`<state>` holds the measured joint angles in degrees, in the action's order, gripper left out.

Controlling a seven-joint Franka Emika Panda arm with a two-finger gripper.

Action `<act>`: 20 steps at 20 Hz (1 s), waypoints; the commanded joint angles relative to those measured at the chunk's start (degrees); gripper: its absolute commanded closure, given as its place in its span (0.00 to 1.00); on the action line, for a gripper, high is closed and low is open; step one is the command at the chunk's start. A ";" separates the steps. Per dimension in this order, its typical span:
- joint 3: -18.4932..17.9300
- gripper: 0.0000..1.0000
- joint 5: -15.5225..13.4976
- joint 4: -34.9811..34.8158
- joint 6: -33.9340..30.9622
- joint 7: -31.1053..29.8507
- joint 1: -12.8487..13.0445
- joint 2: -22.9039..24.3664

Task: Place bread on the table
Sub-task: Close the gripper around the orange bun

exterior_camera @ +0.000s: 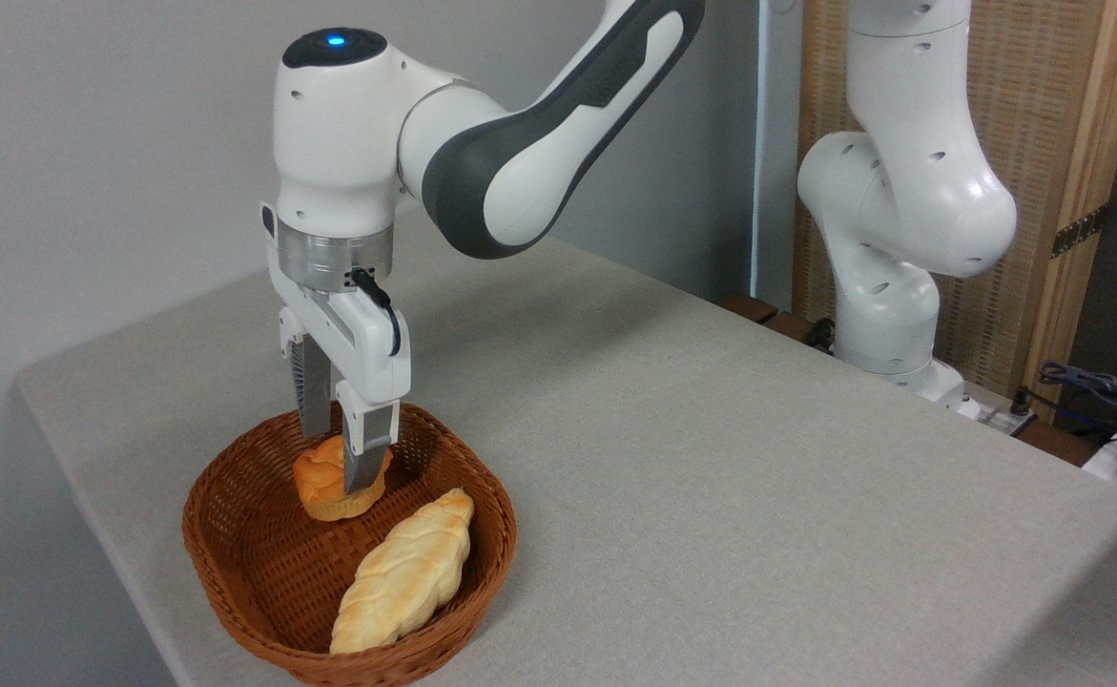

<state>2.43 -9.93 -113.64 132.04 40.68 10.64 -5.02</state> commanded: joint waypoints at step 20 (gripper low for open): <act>0.56 0.63 -0.35 -2.81 4.54 2.04 0.17 -0.08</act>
<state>3.10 -9.93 -115.75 135.19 41.43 10.74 -5.46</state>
